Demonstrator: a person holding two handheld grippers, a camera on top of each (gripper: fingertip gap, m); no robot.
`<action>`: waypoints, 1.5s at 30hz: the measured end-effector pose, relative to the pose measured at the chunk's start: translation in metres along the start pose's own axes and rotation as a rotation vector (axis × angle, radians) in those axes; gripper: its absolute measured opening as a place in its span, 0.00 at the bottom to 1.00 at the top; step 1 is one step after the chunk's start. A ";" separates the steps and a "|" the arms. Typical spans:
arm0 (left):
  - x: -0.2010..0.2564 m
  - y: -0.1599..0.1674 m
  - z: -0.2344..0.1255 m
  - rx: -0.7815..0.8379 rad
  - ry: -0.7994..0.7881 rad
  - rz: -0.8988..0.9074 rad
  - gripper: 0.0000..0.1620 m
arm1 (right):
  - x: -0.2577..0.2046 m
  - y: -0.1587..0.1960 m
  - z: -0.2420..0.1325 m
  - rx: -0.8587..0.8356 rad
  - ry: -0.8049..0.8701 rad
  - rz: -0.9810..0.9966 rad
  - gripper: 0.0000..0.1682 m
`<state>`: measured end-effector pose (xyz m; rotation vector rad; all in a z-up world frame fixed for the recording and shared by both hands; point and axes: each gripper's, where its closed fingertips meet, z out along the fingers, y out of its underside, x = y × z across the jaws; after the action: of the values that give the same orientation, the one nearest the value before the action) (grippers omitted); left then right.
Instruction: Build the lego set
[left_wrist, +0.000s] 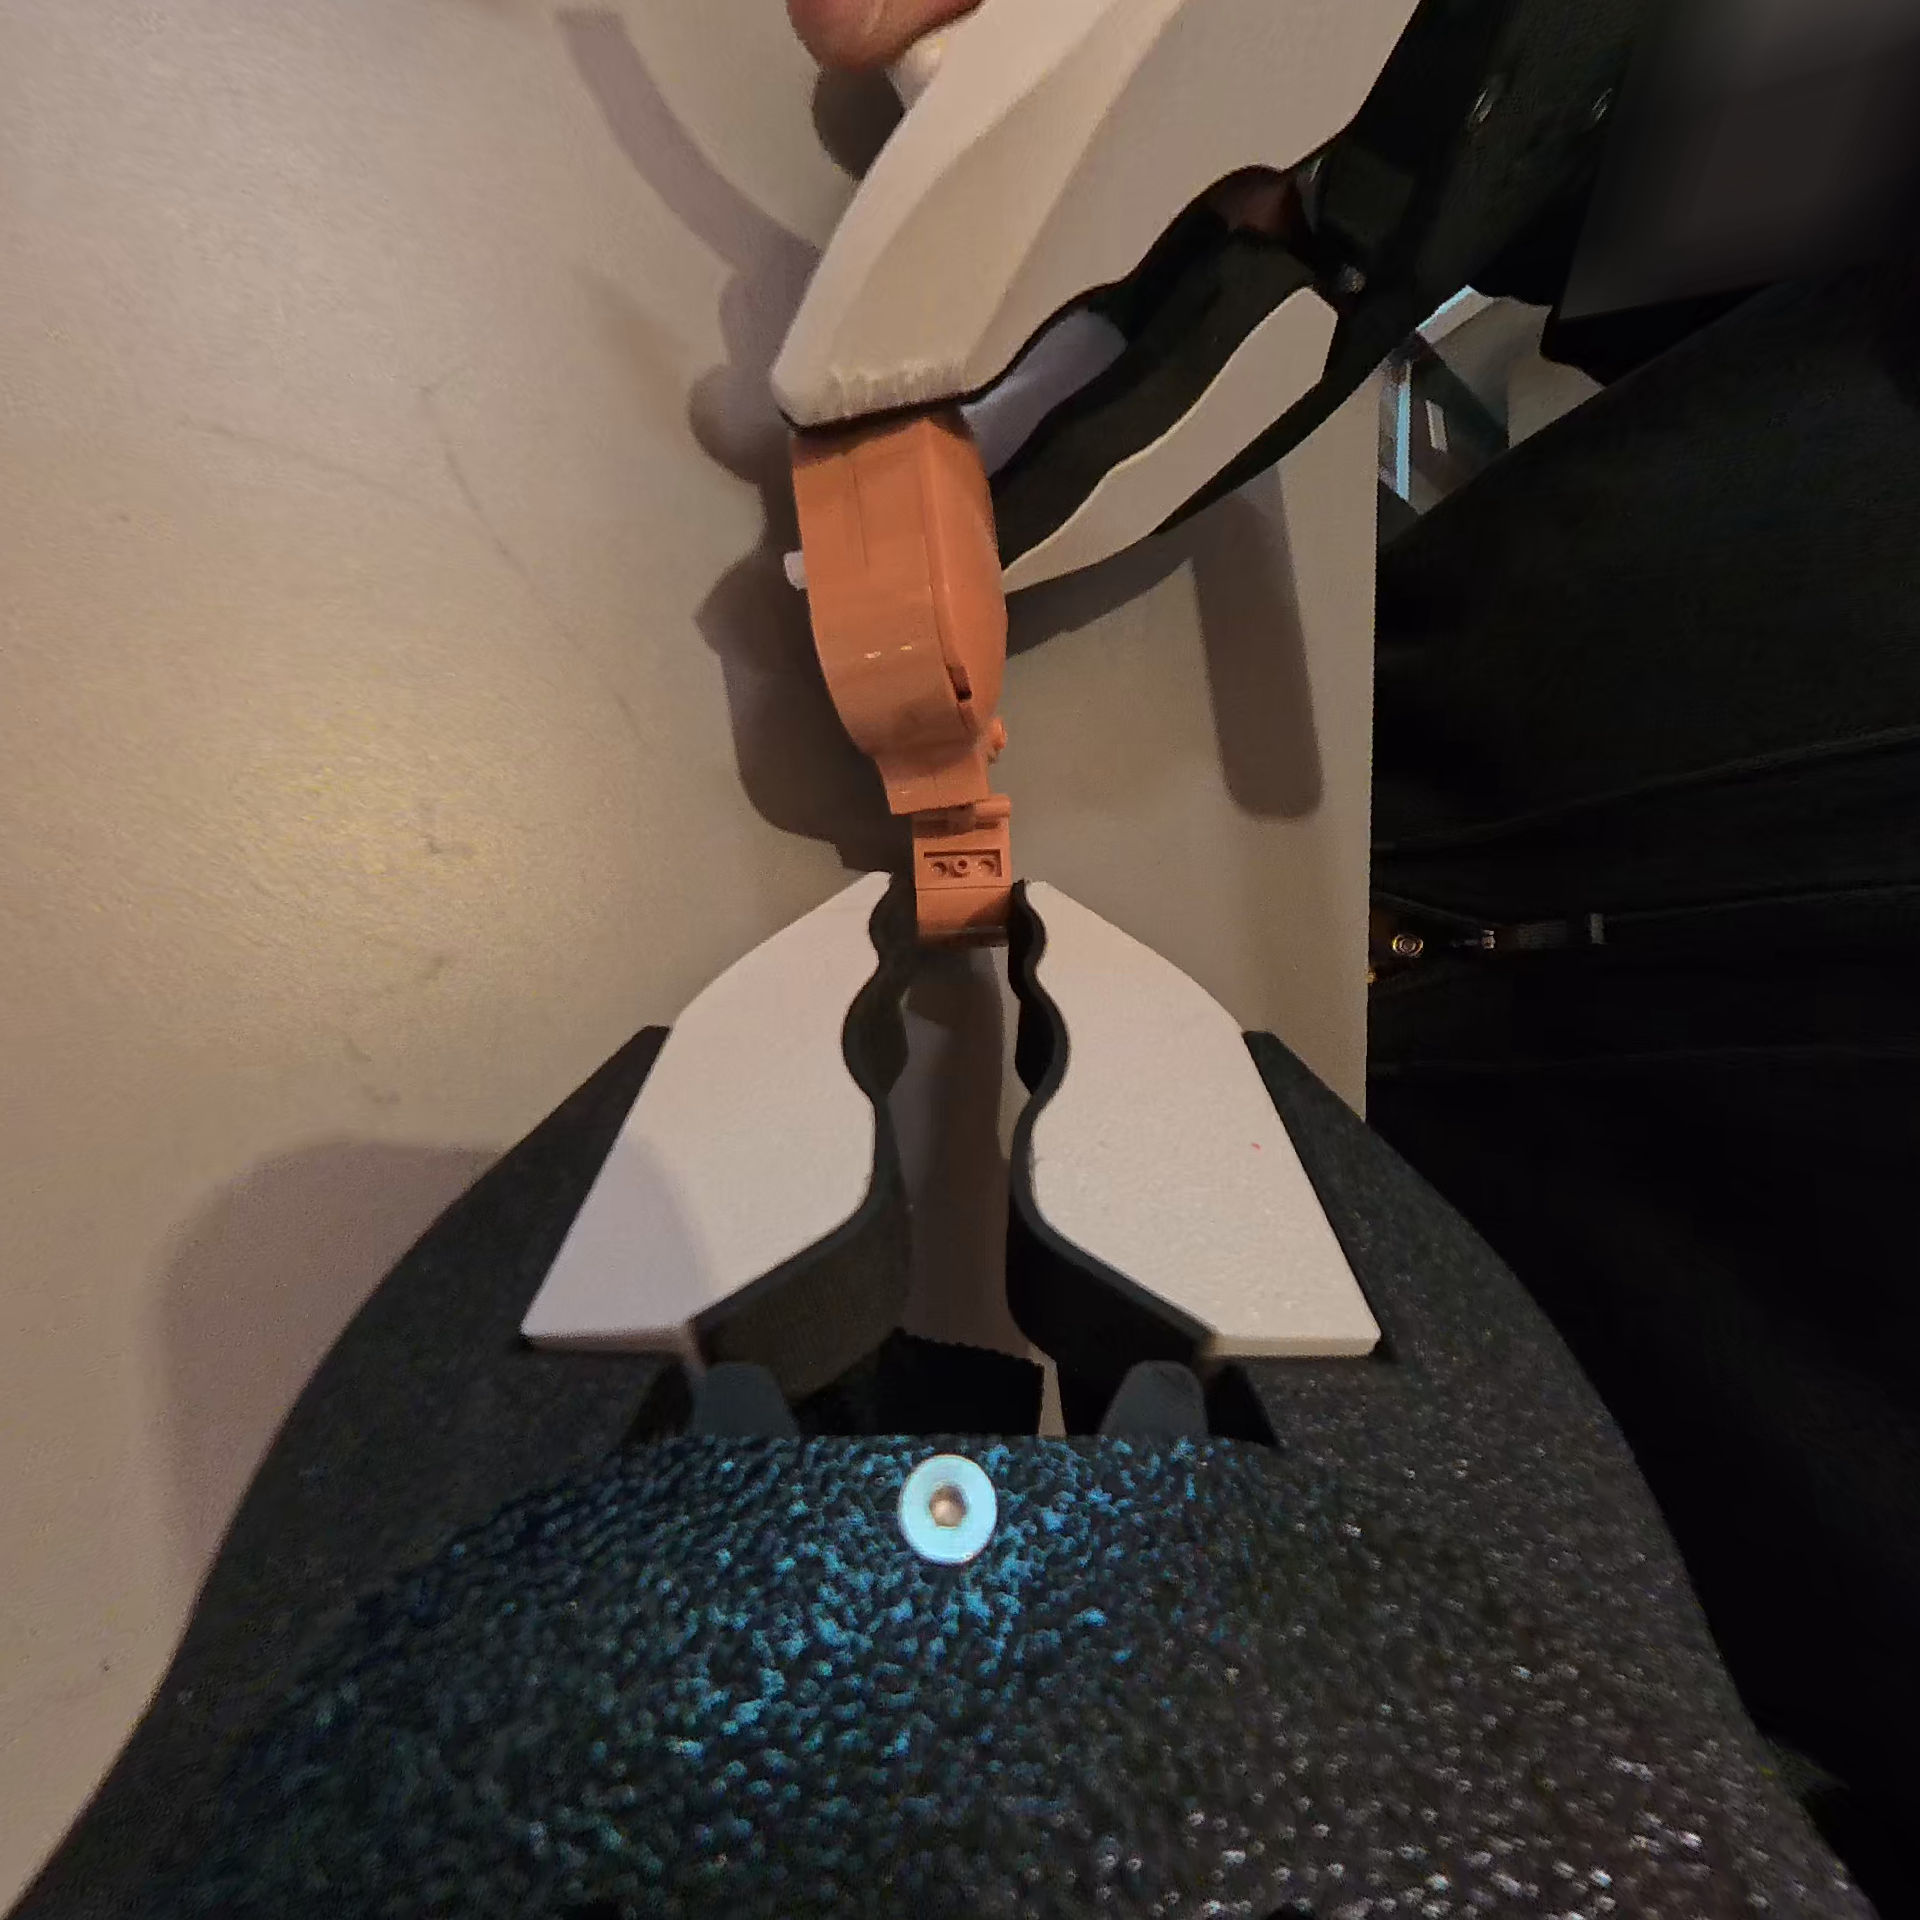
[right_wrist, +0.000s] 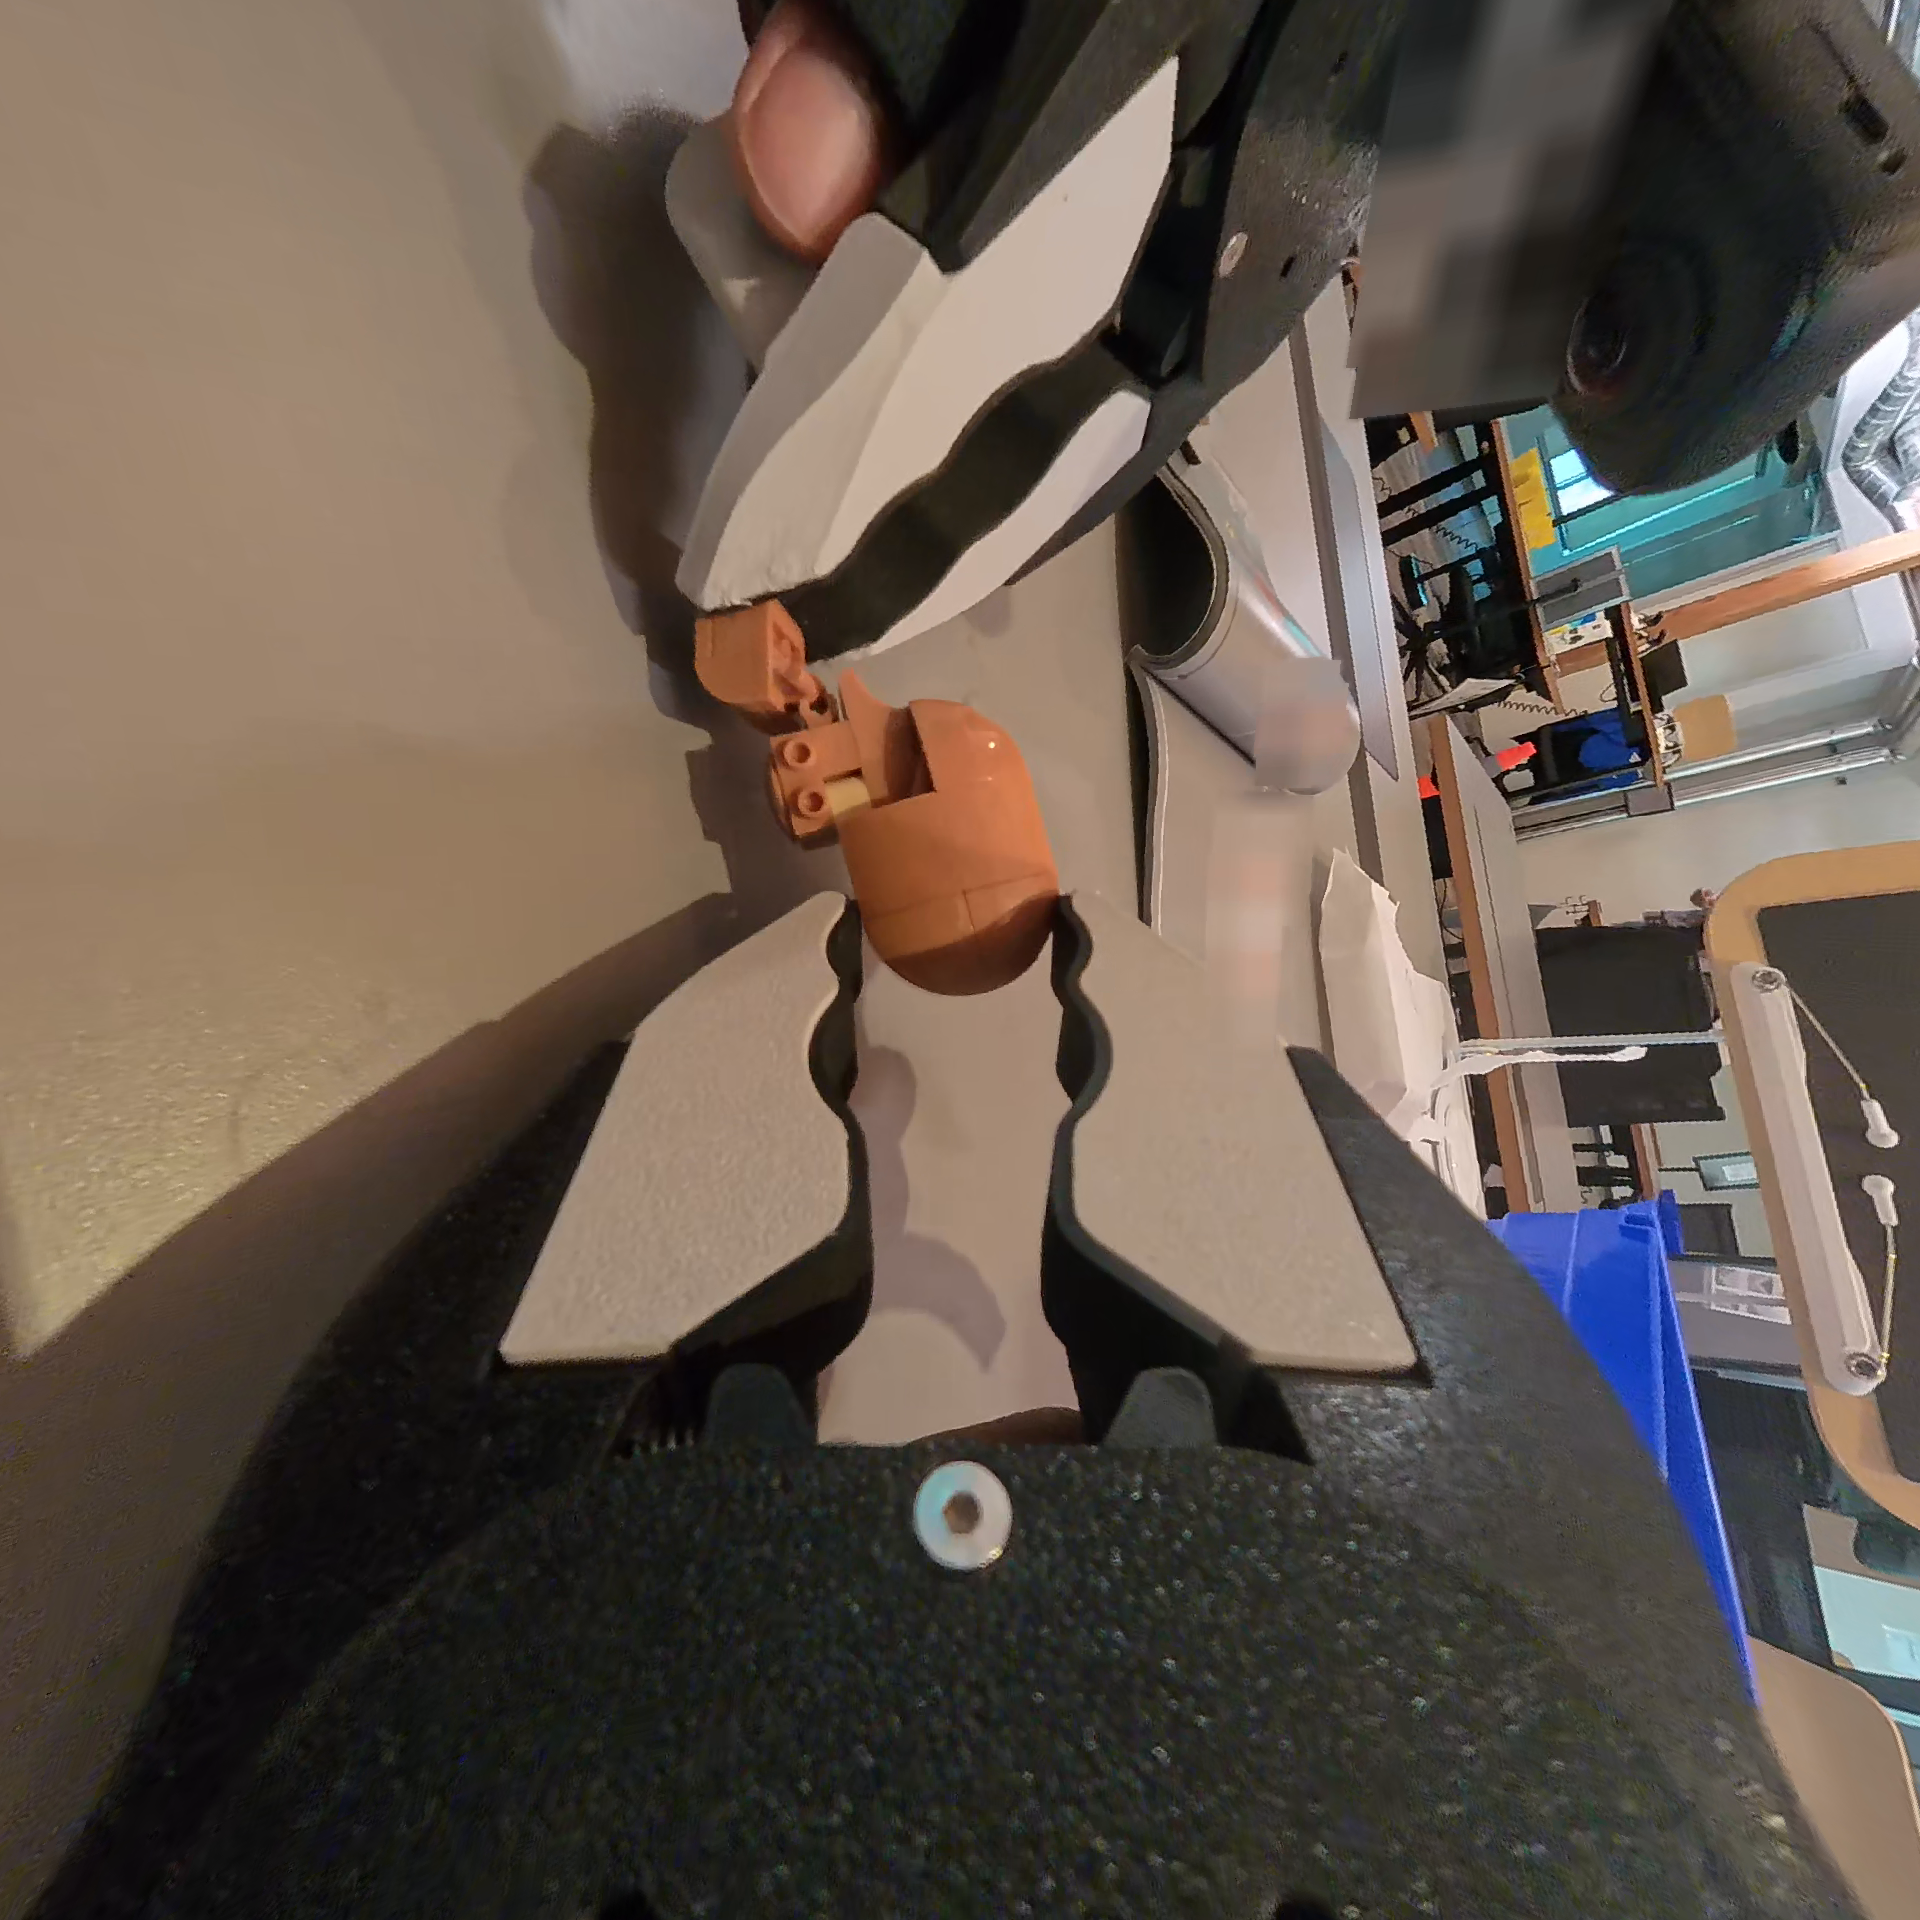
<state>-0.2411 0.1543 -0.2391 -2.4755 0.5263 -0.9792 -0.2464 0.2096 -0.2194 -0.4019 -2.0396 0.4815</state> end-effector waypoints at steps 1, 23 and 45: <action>0.000 0.000 0.000 -0.010 0.005 0.000 0.11 | -0.001 0.000 0.000 0.004 -0.004 -0.001 0.21; 0.002 0.004 0.002 -0.238 0.185 -0.026 0.11 | -0.001 -0.008 0.005 0.037 -0.216 -0.190 0.21; 0.001 -0.008 0.004 -0.092 0.134 -0.039 0.11 | -0.001 -0.009 0.003 -0.073 -0.236 -0.290 0.22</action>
<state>-0.2363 0.1616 -0.2371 -2.5211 0.5805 -1.1674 -0.2490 0.2003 -0.2171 -0.0905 -2.3023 0.2865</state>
